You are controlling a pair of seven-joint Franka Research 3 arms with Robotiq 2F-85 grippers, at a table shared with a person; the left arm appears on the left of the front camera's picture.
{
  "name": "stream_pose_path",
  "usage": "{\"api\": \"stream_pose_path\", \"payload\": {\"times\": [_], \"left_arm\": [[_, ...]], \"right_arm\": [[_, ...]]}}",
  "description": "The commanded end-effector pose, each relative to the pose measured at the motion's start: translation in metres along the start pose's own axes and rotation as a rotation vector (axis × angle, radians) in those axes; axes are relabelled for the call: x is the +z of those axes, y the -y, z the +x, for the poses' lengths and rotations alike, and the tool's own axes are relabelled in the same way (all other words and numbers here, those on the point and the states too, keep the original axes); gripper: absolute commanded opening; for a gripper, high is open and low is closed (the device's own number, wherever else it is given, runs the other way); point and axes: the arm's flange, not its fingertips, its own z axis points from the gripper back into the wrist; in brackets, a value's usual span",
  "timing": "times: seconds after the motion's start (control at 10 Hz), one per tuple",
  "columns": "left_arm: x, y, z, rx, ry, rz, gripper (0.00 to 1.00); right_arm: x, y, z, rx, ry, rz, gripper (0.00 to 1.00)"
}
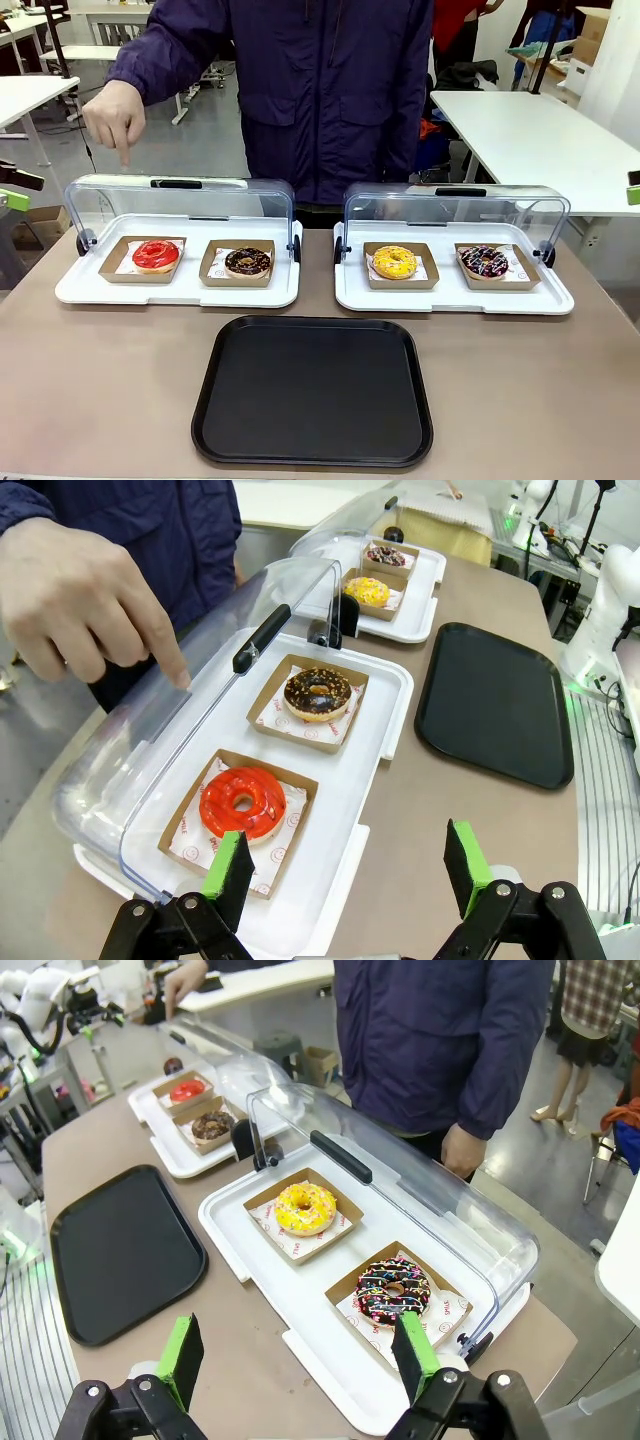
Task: Move the first donut from the left to the tray.
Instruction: Pick up the Paper togo box containing the Donut indicated by the person and place it on the Handle tray.
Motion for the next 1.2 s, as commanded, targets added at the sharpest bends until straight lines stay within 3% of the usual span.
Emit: {"api": "stream_pose_path", "payload": {"times": [0.0, 1.0, 1.1], "left_arm": [[0.000, 0.000, 0.000, -0.001, 0.003, -0.002, 1.00], [0.000, 0.000, 0.000, 0.000, 0.000, 0.000, 1.00], [-0.008, -0.001, 0.015, -0.055, -0.090, -0.003, 1.00]], "right_arm": [[-0.001, 0.003, 0.002, 0.027, 0.026, -0.002, 1.00], [-0.001, 0.003, 0.002, 0.027, 0.026, -0.002, 1.00], [-0.001, 0.003, 0.002, 0.027, 0.026, -0.002, 1.00]]}}
